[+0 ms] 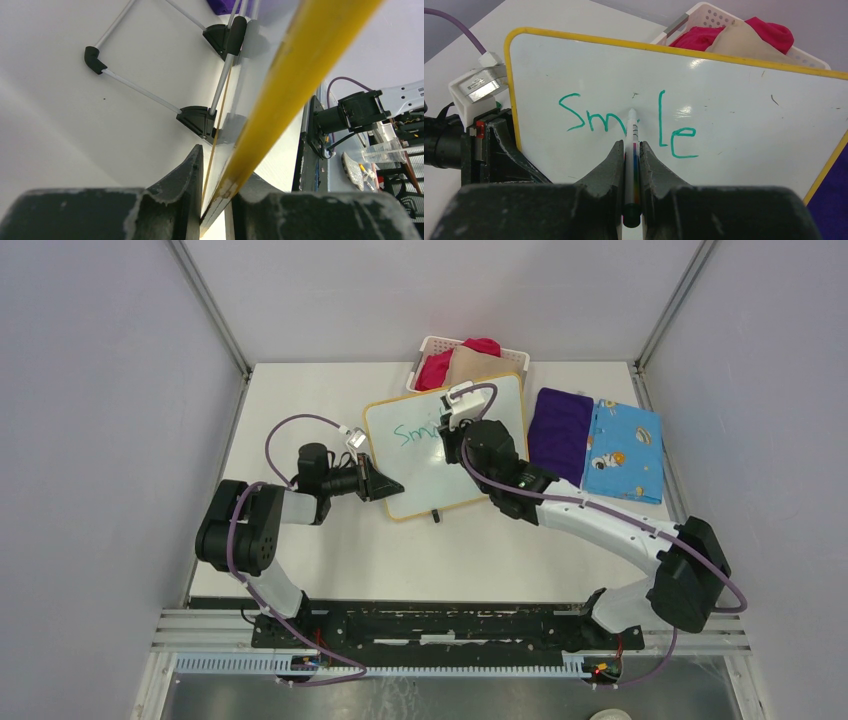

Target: Write a sentence on the whiteboard

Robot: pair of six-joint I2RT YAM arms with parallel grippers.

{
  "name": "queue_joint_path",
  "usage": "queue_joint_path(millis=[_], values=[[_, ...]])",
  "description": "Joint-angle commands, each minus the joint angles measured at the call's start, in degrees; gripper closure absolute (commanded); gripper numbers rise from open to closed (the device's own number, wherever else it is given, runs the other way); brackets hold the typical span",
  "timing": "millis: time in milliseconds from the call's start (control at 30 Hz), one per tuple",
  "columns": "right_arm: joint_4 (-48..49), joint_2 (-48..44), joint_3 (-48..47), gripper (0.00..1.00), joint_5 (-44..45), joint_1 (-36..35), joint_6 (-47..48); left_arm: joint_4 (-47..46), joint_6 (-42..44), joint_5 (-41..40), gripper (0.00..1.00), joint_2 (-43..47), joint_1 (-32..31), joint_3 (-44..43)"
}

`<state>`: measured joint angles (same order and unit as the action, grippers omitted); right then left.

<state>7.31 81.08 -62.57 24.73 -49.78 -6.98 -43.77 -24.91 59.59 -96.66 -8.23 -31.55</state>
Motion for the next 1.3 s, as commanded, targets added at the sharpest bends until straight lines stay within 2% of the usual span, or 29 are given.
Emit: queue_joint_path(millis=[0, 800, 1033, 1267], values=[[3.15, 0.38, -2.91, 1.0, 1.45, 0.54, 0.24, 2.45, 1.86, -1.17, 0.9, 0.68, 0.06, -1.06], [2.31, -0.68, -0.34, 1.0, 0.02, 1.73, -1.14, 2.84, 2.23, -1.18, 0.93, 0.85, -0.03, -1.12], [2.12, -7.93, 1.13, 1.0, -2.43, 1.69, -2.69, 3.56, 2.75, -1.4, 0.93, 0.69, -0.03, -1.4], [1.3, -16.03, 10.42, 1.0, 2.78, 4.49, -2.14, 3.68, 2.76, -1.44, 0.94, 0.51, -0.03, -1.43]])
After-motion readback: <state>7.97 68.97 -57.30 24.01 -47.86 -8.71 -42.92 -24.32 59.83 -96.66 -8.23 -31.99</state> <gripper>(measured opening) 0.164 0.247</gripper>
